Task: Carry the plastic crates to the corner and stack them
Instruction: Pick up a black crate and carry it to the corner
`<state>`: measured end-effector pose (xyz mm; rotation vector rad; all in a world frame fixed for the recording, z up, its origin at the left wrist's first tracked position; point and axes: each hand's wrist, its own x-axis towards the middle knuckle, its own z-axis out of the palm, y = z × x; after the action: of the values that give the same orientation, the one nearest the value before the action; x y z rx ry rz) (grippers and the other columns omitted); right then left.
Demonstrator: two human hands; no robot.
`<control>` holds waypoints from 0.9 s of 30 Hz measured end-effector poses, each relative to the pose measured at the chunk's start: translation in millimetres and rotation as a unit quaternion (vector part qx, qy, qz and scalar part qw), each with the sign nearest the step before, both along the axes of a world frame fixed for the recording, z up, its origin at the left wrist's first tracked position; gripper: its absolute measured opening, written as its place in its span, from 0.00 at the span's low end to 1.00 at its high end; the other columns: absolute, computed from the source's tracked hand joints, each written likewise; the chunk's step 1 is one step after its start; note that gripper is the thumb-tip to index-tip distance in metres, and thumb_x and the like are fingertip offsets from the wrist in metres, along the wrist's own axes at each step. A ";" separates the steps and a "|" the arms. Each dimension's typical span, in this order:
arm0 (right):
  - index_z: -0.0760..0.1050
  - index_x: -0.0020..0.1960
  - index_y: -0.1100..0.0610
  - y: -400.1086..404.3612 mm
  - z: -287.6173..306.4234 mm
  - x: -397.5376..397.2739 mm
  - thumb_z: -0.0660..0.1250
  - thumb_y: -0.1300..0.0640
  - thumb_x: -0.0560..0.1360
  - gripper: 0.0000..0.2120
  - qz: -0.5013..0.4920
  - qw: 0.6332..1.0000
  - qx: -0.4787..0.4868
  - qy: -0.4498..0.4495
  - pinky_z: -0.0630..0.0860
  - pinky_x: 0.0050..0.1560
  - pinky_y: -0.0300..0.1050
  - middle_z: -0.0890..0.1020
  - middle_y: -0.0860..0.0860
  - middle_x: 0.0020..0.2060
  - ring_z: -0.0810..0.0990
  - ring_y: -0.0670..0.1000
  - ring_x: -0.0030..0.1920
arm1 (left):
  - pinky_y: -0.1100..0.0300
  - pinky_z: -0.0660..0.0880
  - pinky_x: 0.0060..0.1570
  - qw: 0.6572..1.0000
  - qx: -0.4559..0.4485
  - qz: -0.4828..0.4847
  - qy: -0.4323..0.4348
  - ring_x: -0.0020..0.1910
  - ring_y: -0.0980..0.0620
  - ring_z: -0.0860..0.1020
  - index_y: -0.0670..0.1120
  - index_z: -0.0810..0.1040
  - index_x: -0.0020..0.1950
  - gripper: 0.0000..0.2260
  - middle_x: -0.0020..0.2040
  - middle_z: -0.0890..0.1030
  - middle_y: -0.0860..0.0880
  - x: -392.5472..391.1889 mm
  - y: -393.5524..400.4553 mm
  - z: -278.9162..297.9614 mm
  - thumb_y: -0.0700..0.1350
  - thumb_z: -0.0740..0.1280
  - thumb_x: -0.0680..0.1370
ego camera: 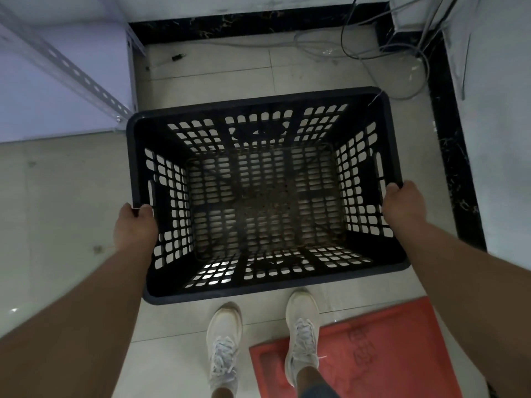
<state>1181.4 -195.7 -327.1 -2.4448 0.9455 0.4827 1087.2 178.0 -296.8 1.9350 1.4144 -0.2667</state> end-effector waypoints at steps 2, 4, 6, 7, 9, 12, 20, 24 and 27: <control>0.68 0.66 0.66 6.1 5.1 -6.3 0.54 0.54 0.81 0.20 0.022 0.999 -0.028 -0.003 0.69 0.62 0.56 0.74 0.66 0.62 0.73 0.65 0.62 | 0.51 0.68 0.53 1.000 -0.007 -0.006 -0.004 0.59 0.37 0.73 0.39 0.67 0.68 0.18 0.64 0.73 0.35 0.0 -8.5 12.4 0.45 0.55 0.81; 0.68 0.67 0.65 13.1 13.3 -14.9 0.55 0.52 0.80 0.22 0.053 0.997 -0.052 -0.013 0.69 0.63 0.57 0.73 0.66 0.63 0.72 0.65 0.62 | 0.51 0.69 0.53 1.000 -0.014 -0.012 -0.015 0.53 0.40 0.74 0.41 0.68 0.68 0.17 0.62 0.75 0.37 -2.8 -14.8 22.4 0.46 0.56 0.81; 0.68 0.67 0.65 20.6 23.4 -24.1 0.56 0.51 0.80 0.22 0.088 0.994 -0.059 -0.019 0.68 0.62 0.56 0.72 0.66 0.64 0.71 0.64 0.63 | 0.52 0.70 0.54 0.999 -0.020 -0.018 -0.023 0.52 0.42 0.75 0.43 0.70 0.67 0.17 0.62 0.77 0.40 -7.1 -20.0 31.2 0.47 0.57 0.80; 0.68 0.68 0.64 25.0 28.9 -29.5 0.55 0.51 0.80 0.23 0.101 0.993 -0.051 -0.019 0.68 0.63 0.56 0.72 0.66 0.65 0.71 0.64 0.64 | 0.52 0.70 0.57 0.999 -0.027 -0.018 -0.021 0.56 0.41 0.75 0.43 0.70 0.68 0.18 0.63 0.76 0.41 -9.6 -23.4 36.6 0.48 0.58 0.80; 0.66 0.70 0.63 32.8 40.6 -41.0 0.55 0.51 0.81 0.23 0.112 0.993 -0.020 -0.015 0.67 0.65 0.55 0.70 0.64 0.67 0.69 0.63 0.66 | 0.52 0.69 0.63 0.999 -0.048 -0.017 -0.016 0.63 0.42 0.74 0.44 0.70 0.70 0.20 0.66 0.75 0.42 -16.0 -32.1 48.7 0.49 0.58 0.80; 0.68 0.69 0.63 40.6 54.0 -60.3 0.54 0.51 0.81 0.22 0.100 0.994 0.033 -0.010 0.69 0.65 0.56 0.73 0.63 0.65 0.72 0.62 0.64 | 0.57 0.68 0.61 0.997 -0.069 -0.027 -0.015 0.61 0.46 0.74 0.44 0.73 0.68 0.18 0.62 0.77 0.46 -29.0 -44.9 66.0 0.49 0.60 0.80; 0.75 0.59 0.63 44.6 82.5 -131.4 0.54 0.50 0.80 0.19 0.045 0.996 0.079 -0.016 0.75 0.55 0.53 0.78 0.61 0.55 0.78 0.60 0.54 | 0.51 0.72 0.61 0.988 -0.139 -0.055 -0.048 0.52 0.50 0.73 0.44 0.76 0.61 0.14 0.51 0.75 0.48 -71.9 -68.0 84.7 0.48 0.61 0.79; 0.74 0.61 0.63 49.1 93.3 -173.1 0.54 0.51 0.80 0.19 0.010 0.996 0.084 -0.024 0.72 0.56 0.50 0.77 0.61 0.58 0.76 0.60 0.58 | 0.49 0.72 0.63 0.981 -0.165 -0.078 -0.064 0.52 0.49 0.75 0.47 0.77 0.56 0.10 0.50 0.76 0.49 -94.5 -74.9 92.0 0.49 0.63 0.78; 0.72 0.66 0.61 57.1 109.1 -204.1 0.55 0.51 0.81 0.20 -0.024 0.995 0.091 -0.027 0.69 0.61 0.47 0.76 0.60 0.62 0.75 0.59 0.61 | 0.47 0.71 0.64 0.972 -0.199 -0.098 -0.079 0.57 0.47 0.76 0.49 0.77 0.54 0.08 0.51 0.78 0.50 -114.9 -77.4 102.9 0.48 0.63 0.77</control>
<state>977.3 -138.6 -218.0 -2.2551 0.8940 0.4628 972.3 100.5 -193.8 1.7182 0.9806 -0.4426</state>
